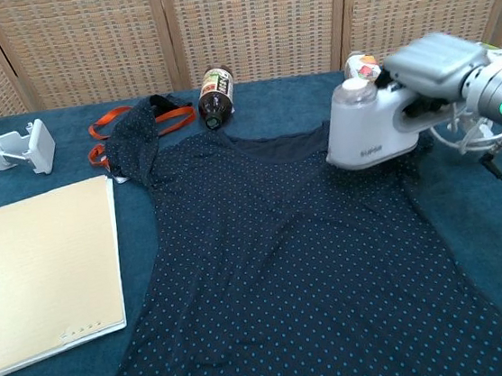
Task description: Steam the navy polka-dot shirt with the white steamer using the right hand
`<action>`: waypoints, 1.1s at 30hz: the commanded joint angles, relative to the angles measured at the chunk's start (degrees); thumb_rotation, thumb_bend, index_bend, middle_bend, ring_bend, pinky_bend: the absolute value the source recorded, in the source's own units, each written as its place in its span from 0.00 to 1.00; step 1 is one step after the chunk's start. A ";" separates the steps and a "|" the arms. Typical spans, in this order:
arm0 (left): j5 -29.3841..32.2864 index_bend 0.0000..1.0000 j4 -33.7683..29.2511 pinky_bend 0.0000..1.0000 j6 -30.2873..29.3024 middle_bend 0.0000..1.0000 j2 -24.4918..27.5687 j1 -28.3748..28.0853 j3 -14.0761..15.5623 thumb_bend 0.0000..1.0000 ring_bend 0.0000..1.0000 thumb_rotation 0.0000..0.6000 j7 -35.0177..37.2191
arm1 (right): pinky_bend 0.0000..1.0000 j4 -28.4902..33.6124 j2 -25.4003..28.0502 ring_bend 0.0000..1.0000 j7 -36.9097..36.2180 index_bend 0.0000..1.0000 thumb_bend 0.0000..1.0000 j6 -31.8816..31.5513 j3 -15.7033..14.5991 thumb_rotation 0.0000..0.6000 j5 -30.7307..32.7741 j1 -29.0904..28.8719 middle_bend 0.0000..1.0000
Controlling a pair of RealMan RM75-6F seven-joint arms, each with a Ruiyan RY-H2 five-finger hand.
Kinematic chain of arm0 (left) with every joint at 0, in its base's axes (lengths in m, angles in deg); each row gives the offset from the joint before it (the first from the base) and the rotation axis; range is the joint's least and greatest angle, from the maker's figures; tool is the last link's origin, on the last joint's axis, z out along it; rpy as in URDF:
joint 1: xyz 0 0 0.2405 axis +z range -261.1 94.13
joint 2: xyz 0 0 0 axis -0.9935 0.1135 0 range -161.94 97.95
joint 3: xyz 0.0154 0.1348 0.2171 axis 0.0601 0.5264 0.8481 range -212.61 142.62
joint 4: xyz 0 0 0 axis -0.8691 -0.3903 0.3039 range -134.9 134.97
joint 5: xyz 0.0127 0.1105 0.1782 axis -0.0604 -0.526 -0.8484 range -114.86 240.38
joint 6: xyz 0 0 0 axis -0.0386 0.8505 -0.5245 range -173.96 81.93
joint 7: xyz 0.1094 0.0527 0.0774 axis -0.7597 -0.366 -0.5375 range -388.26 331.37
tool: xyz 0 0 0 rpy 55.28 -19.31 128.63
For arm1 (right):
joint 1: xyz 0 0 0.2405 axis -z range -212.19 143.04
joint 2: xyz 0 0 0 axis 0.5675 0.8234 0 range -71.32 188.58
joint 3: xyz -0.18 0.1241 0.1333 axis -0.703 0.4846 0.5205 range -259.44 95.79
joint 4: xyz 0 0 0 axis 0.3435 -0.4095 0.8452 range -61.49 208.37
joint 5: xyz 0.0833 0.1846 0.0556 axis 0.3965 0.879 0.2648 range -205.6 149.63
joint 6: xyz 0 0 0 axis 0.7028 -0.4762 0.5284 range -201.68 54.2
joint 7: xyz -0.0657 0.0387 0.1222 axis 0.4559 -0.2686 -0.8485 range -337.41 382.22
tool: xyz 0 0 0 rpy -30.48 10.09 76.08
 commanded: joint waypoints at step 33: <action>-0.46 0.00 -0.72 0.00 -0.28 0.00 0.18 0.02 0.13 0.00 0.00 1.00 -0.23 | 0.15 -19.04 -1.30 0.23 -8.08 0.06 0.44 9.93 -0.10 1.00 5.97 2.75 0.11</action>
